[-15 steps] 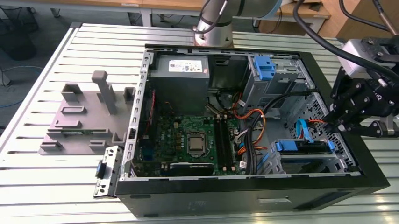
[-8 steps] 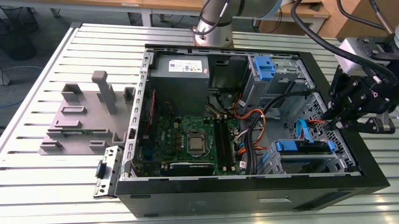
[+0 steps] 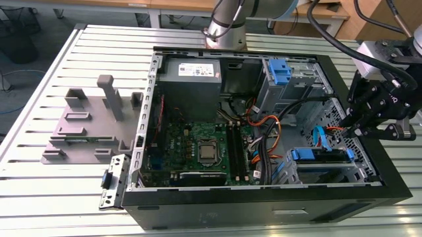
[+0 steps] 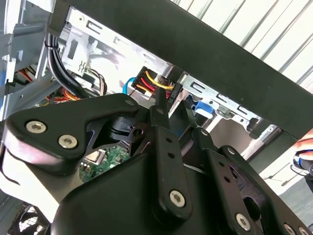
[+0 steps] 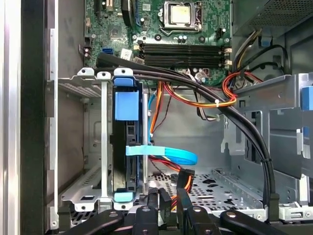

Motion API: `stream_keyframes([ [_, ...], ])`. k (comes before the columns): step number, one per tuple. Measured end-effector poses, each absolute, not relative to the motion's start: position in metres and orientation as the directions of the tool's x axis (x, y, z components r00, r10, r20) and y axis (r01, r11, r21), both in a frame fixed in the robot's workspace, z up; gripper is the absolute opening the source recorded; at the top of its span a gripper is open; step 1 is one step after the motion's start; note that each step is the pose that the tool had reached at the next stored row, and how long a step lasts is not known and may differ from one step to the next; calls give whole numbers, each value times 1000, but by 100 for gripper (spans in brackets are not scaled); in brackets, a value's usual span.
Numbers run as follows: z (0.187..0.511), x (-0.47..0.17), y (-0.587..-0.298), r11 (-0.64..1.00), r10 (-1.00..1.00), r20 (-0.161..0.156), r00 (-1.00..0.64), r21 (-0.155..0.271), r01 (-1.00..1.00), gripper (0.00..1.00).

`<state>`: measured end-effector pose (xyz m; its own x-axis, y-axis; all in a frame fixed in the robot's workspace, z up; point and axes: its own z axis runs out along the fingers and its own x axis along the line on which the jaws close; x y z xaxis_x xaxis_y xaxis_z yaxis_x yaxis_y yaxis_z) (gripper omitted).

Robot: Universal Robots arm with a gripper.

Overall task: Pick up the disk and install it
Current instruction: 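Insert the second disk wire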

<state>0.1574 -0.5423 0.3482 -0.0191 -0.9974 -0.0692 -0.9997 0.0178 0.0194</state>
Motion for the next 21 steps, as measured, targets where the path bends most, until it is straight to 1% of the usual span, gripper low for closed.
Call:
stream_keyframes([
  [12, 346, 163, -537, 18, -998, -58, -19, 19, -1000, 29],
  [21, 346, 163, -537, 18, -998, -58, -19, 19, -1000, 29],
])
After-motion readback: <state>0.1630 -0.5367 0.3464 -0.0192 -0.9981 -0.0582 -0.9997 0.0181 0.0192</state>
